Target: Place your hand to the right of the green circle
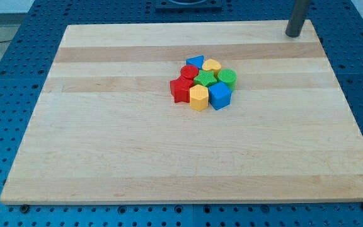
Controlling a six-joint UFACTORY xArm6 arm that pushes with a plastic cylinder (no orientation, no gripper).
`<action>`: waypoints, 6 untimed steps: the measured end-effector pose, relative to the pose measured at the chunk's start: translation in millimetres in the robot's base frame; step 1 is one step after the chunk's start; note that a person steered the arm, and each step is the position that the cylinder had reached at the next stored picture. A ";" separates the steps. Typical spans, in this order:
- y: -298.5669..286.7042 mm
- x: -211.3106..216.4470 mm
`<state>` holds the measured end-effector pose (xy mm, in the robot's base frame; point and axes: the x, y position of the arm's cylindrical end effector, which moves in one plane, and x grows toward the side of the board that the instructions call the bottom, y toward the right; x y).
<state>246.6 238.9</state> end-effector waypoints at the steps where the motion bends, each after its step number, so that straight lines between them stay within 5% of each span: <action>1: -0.2 30.3; 2: -1.5 95.1; 5: -69.6 202.2; 6: -94.6 180.2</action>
